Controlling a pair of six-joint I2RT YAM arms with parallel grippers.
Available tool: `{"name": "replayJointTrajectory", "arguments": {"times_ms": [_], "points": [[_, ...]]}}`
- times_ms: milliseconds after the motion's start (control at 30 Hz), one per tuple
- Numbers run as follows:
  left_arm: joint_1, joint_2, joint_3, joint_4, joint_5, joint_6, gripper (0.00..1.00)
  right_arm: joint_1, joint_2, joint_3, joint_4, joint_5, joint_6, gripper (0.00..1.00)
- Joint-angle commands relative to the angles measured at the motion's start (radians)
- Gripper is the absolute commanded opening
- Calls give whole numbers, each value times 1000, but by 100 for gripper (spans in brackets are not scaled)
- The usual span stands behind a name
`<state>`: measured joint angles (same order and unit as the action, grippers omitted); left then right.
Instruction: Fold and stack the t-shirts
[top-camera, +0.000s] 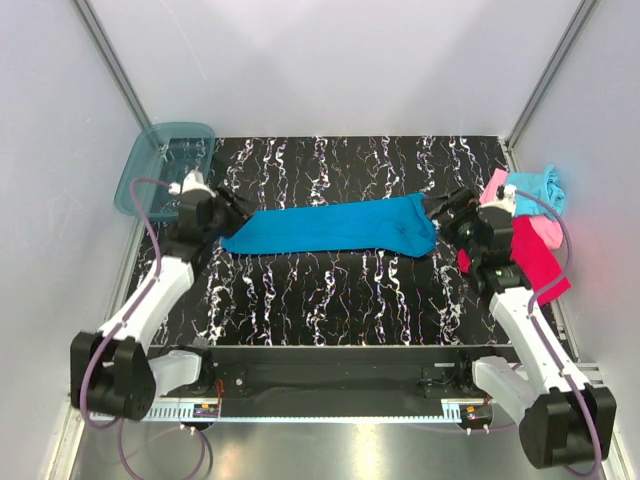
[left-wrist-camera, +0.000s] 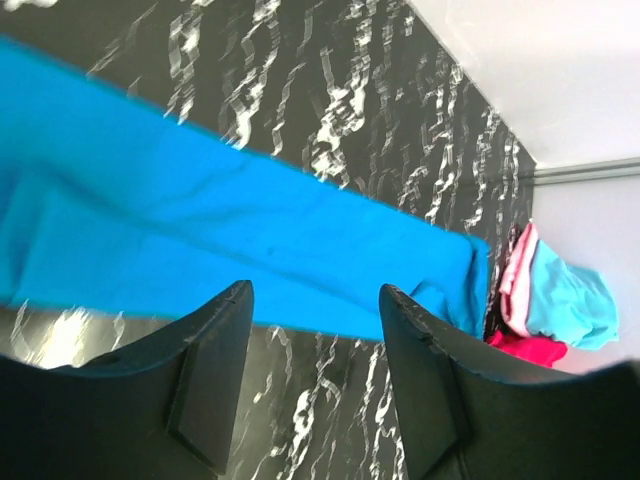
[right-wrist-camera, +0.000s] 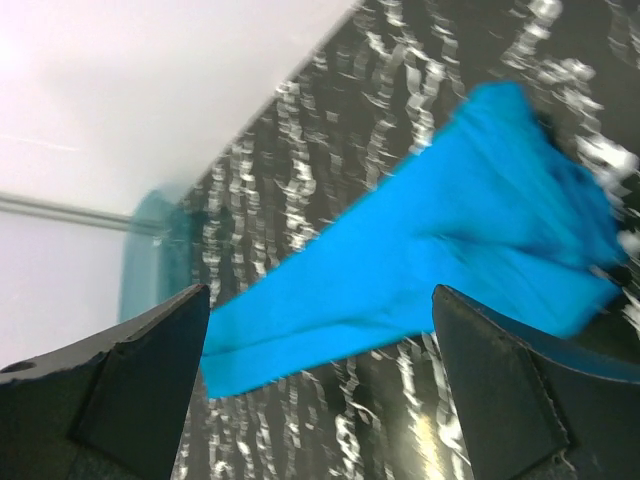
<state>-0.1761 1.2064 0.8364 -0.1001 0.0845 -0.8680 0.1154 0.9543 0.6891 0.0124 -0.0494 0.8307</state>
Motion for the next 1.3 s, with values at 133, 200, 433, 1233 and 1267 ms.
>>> {"name": "replayJointTrajectory", "arguments": {"times_ms": [133, 200, 433, 1233, 1267], "points": [[-11, -131, -335, 166, -81, -107, 59, -16, 24, -111, -95, 52, -2, 100], [-11, -122, -385, 230, -81, -114, 59, -31, 76, -140, -60, 7, 19, 100], [-11, 10, -404, 318, -124, -98, 59, -42, 241, -191, 98, -58, 82, 100], [73, 308, -234, 312, -172, 4, 59, -48, 584, -134, 337, -87, 177, 100], [76, 312, -238, 312, -181, 4, 59, -46, 589, -131, 339, -84, 180, 100]]}}
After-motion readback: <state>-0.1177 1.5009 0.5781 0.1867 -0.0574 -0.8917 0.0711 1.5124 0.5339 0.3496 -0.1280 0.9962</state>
